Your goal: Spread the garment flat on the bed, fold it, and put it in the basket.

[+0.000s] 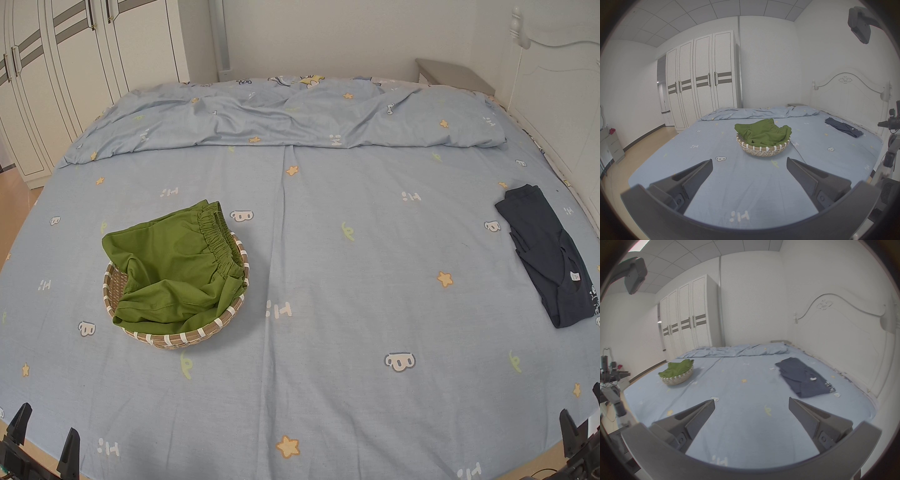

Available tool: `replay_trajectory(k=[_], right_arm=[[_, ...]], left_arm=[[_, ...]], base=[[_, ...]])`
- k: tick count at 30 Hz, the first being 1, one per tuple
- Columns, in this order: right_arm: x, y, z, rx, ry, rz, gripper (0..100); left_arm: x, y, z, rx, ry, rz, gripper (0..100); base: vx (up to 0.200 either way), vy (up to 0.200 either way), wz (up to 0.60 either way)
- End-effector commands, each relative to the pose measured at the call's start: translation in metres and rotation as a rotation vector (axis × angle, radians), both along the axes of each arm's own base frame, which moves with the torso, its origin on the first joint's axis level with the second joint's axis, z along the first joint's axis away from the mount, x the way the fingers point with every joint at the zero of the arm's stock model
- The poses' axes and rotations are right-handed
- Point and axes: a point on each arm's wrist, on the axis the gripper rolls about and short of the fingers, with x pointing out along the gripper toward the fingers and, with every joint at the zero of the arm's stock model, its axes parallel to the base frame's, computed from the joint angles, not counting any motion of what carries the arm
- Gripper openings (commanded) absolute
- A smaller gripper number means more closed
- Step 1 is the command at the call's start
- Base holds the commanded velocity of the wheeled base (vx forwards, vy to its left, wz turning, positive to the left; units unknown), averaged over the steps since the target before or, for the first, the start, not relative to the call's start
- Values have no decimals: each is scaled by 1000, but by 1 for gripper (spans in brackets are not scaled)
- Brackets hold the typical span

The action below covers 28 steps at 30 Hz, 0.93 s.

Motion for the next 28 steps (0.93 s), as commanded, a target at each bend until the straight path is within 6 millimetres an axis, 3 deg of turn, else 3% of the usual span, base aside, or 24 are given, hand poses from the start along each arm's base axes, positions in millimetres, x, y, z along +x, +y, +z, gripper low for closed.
replay_trajectory(k=[1,5,28], right_arm=[[5,-2,-11,0,-43,-100,100],[7,-1,-11,-11,-85,-35,100],[6,-2,-11,38,-91,-86,100]], left_arm=[[1,0,-5,-4,12,-5,100],[1,0,-5,-23,12,-5,100],[1,0,-5,-26,12,-5,100]], base=[[0,0,0],[0,0,0],[0,0,0]])
